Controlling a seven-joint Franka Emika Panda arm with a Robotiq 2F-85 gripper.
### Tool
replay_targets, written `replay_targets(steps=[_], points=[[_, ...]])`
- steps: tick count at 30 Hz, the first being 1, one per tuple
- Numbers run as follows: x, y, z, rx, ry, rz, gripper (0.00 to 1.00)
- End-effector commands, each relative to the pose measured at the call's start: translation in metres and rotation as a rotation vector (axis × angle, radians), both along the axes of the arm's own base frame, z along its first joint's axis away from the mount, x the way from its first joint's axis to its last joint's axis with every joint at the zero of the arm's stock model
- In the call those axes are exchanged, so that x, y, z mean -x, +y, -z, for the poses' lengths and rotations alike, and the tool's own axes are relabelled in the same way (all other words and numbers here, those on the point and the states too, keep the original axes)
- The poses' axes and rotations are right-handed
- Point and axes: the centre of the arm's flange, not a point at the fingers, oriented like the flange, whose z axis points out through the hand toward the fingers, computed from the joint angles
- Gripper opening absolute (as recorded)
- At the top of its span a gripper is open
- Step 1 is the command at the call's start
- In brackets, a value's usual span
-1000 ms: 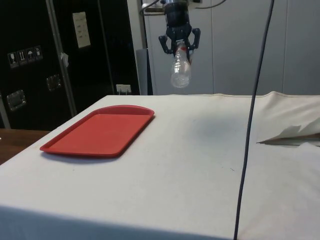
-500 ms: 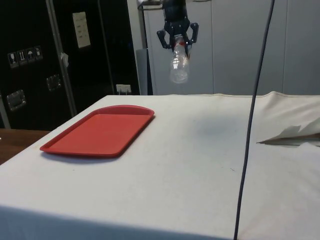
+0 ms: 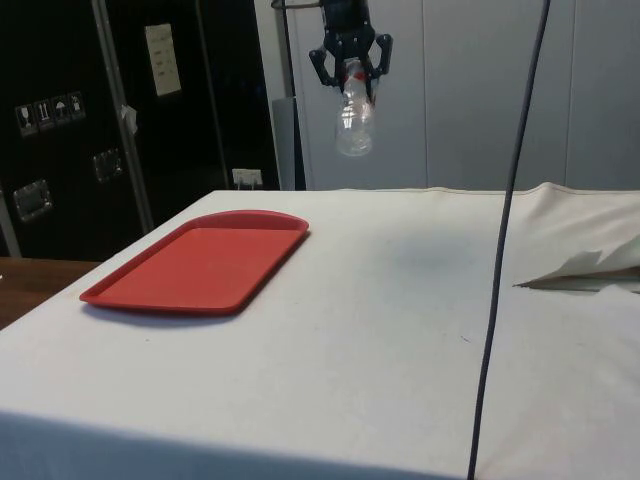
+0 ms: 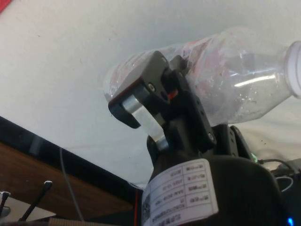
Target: Place the bottle upright on the tray.
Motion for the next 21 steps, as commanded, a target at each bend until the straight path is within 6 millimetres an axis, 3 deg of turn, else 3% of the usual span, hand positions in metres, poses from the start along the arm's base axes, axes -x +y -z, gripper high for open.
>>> replay_targets(steps=[1,21], points=[[-0.001,0.0,-0.003,0.007,-0.002,-0.003,0.03],[-0.009,0.01,-0.034,0.084,-0.041,-0.014,0.03]])
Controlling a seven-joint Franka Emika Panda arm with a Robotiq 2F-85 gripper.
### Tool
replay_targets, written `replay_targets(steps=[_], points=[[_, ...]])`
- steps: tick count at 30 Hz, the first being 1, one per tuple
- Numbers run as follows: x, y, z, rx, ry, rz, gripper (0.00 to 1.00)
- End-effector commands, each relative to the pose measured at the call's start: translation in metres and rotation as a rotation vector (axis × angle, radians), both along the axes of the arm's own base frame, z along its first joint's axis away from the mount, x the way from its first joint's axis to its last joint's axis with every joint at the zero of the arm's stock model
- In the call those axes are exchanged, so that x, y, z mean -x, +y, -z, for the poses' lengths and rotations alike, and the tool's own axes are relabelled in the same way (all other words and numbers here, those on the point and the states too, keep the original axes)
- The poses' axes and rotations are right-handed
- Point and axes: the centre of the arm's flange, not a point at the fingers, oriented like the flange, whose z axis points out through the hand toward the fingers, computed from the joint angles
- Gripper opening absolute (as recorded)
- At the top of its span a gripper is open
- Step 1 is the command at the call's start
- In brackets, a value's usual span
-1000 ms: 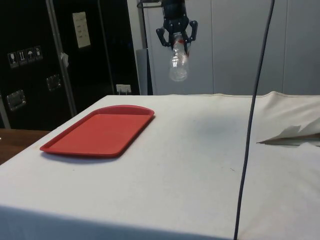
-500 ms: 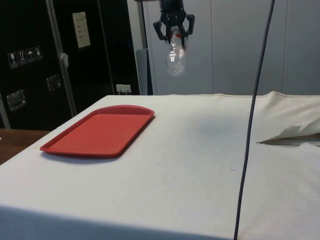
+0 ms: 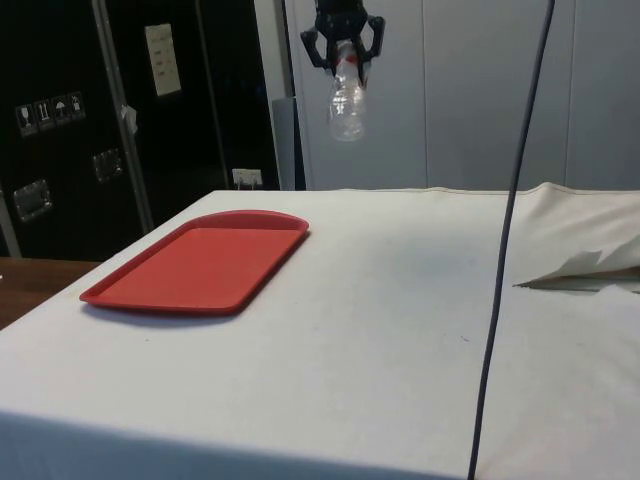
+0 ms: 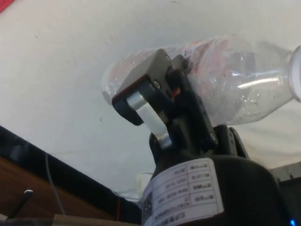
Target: Place the bottle upright on the tray.
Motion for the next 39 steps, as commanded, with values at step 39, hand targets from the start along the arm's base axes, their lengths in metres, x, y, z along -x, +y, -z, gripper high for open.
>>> replay_targets(steps=[39], points=[[-0.015,0.053,-0.051,0.132,-0.112,-0.051,0.03]])
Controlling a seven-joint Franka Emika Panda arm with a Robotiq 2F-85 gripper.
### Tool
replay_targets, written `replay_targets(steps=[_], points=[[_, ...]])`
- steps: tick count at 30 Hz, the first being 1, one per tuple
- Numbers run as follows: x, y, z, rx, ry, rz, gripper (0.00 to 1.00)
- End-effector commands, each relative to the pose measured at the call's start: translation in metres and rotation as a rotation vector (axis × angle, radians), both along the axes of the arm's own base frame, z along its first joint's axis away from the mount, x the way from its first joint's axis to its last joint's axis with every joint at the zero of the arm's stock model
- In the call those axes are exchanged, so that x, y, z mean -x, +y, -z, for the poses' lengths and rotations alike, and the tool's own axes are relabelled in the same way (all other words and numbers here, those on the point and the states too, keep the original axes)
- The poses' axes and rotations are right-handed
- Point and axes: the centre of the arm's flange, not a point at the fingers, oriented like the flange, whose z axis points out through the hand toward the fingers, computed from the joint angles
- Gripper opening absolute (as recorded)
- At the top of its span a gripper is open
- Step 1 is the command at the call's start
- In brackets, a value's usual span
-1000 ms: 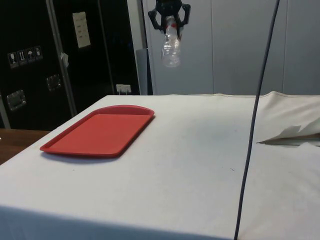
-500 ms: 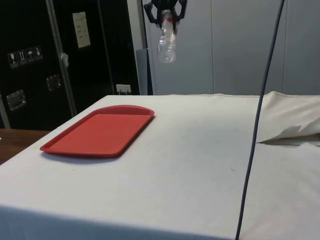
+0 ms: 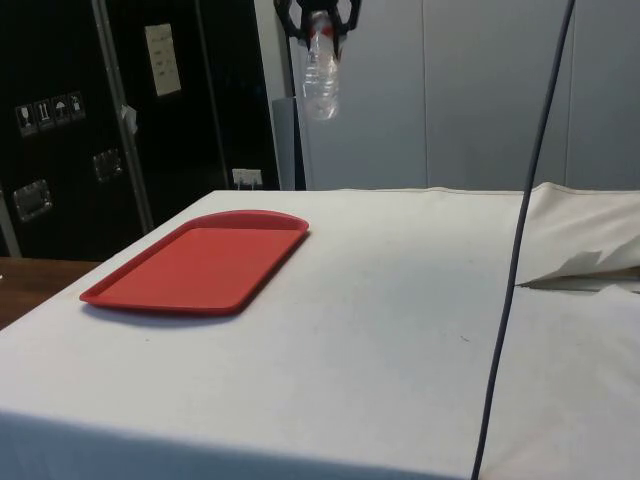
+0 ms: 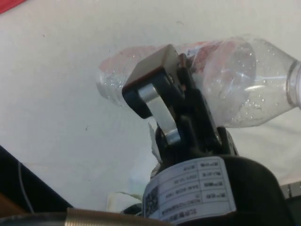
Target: Place the bottle upright on the tray.
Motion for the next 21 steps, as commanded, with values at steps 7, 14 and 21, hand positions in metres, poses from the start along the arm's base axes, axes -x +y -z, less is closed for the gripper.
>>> replay_targets(steps=[7,14,21], points=[[-0.004,0.015,-0.007,0.036,-0.034,-0.007,0.03],[-0.011,0.032,-0.007,0.069,-0.045,-0.017,0.03],[-0.019,0.048,-0.007,0.099,-0.055,-0.025,0.03]])
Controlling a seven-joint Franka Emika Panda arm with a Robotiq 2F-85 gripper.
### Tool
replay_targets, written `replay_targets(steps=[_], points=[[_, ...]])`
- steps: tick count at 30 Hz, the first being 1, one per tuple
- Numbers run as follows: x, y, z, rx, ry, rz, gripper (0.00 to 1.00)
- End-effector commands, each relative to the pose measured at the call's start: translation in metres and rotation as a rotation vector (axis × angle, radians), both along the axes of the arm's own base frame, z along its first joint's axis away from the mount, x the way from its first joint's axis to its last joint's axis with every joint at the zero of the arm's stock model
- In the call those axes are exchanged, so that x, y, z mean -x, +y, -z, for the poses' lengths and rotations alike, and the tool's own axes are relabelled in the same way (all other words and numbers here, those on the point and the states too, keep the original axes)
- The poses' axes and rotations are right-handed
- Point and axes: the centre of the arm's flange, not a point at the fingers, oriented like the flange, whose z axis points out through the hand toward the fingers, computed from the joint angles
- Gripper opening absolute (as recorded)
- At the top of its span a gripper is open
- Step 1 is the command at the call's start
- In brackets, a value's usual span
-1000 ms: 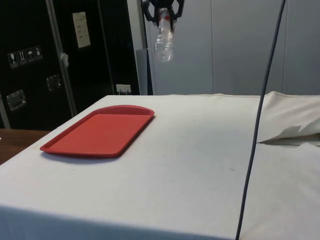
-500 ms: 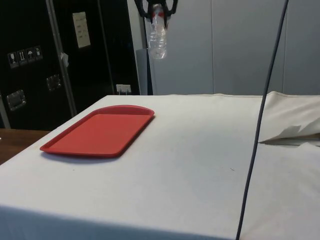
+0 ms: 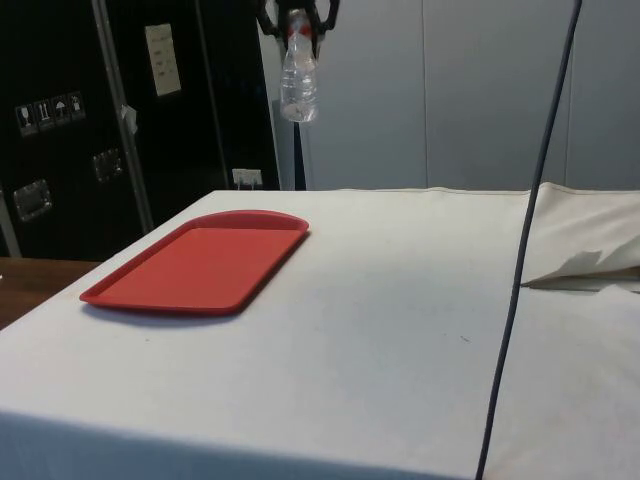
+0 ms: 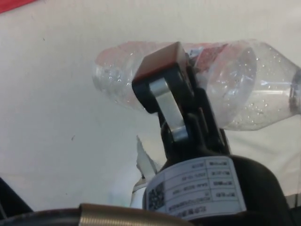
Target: Place the bottle upright on the tray.
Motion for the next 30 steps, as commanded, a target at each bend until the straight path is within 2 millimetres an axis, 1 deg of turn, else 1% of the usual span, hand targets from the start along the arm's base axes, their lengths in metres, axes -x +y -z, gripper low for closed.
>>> replay_targets(steps=[1,6,7,8,16,17,18,22,24,25,26,30], points=[[-0.002,0.005,-0.001,0.017,-0.016,0.004,0.03],[-0.007,0.015,-0.001,0.038,-0.024,-0.002,0.03],[-0.009,0.02,-0.001,0.048,-0.029,-0.005,0.03],[-0.007,0.018,-0.001,0.037,-0.018,-0.009,0.03],[-0.017,0.041,-0.002,0.089,-0.049,-0.016,0.03],[-0.015,0.037,-0.001,0.076,-0.037,-0.02,0.03],[-0.018,0.042,-0.002,0.094,-0.051,-0.016,0.03],[-0.024,0.054,-0.001,0.116,-0.059,-0.024,0.03],[-0.026,0.057,0.0,0.124,-0.059,-0.025,0.03],[-0.022,0.055,0.0,0.114,-0.053,-0.032,0.03],[-0.028,0.058,0.001,0.128,-0.059,-0.027,0.03],[-0.038,0.064,0.003,0.15,-0.058,-0.028,0.03]])
